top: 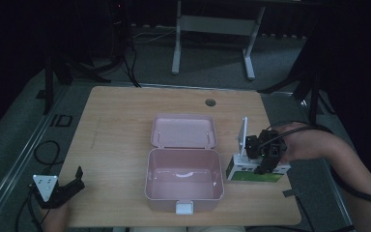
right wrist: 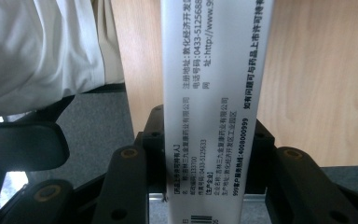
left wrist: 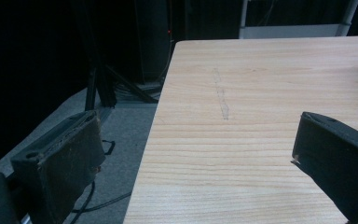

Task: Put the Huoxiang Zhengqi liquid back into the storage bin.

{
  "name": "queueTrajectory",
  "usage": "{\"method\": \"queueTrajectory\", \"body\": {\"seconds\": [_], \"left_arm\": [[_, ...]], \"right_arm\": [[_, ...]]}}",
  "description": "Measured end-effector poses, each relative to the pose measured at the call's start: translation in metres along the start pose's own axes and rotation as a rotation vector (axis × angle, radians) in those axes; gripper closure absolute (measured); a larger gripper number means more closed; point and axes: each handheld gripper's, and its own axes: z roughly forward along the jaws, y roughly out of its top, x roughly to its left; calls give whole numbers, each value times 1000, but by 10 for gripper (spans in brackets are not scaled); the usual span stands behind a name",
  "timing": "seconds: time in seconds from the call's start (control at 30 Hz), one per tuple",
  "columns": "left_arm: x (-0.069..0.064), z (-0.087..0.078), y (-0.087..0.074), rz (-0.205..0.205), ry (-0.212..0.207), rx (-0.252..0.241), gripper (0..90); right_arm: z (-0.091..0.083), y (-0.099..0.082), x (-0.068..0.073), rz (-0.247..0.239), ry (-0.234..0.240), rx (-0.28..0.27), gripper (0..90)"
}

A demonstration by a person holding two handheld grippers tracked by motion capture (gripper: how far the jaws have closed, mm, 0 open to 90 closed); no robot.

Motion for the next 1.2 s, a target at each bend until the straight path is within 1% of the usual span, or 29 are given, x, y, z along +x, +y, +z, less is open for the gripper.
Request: {"method": "queueTrajectory", "body": {"seconds": [0.1, 0.2, 0.3, 0.4, 0.5, 0.53, 0.63, 0.67, 0.7, 0.8, 0.87, 0.9, 1.07, 1.2], "left_arm": [[0, 0, 0, -1, -1, -1, 22], [0, 0, 0, 1, -1, -1, 21], [0, 0, 0, -1, -2, -2, 21], [0, 0, 0, -1, -2, -2, 22], [0, 0, 0, -2, -3, -2, 21], [0, 0, 0, -2, -4, -2, 22], [0, 0, 0, -1, -4, -2, 21], [0, 0, 0, -1, -4, -2, 21], [1, 0, 0, -1, -4, -2, 22], [1, 0, 0, -2, -4, -3, 22], [1, 0, 0, -2, -4, -2, 21], [1, 0, 0, -2, -5, -3, 21], [0, 0, 0, 0, -5, -3, 21], [0, 0, 0, 0, -6, -3, 21]], "right_arm": [[-11, 7, 3, -10, -10, -1, 620], [-20, 16, 4, -11, -18, -6, 620], [-25, 26, 5, -17, -16, -17, 620], [-27, 37, 6, -34, -15, -27, 620], [-27, 44, 7, -42, -13, -28, 621], [-26, 52, 8, -51, -8, -24, 621], [-25, 65, 10, -69, -6, -20, 620], [-25, 65, 10, -69, -6, -20, 620], [-23, 74, 11, -78, 1, -18, 620], [-21, 85, 12, -92, 4, -15, 620], [-21, 93, 14, -110, -2, -19, 620], [-21, 95, 14, -110, 7, -21, 620], [-20, 111, 16, -118, -1, -40, 620], [-13, 124, 18, -130, 11, -42, 620]]}}
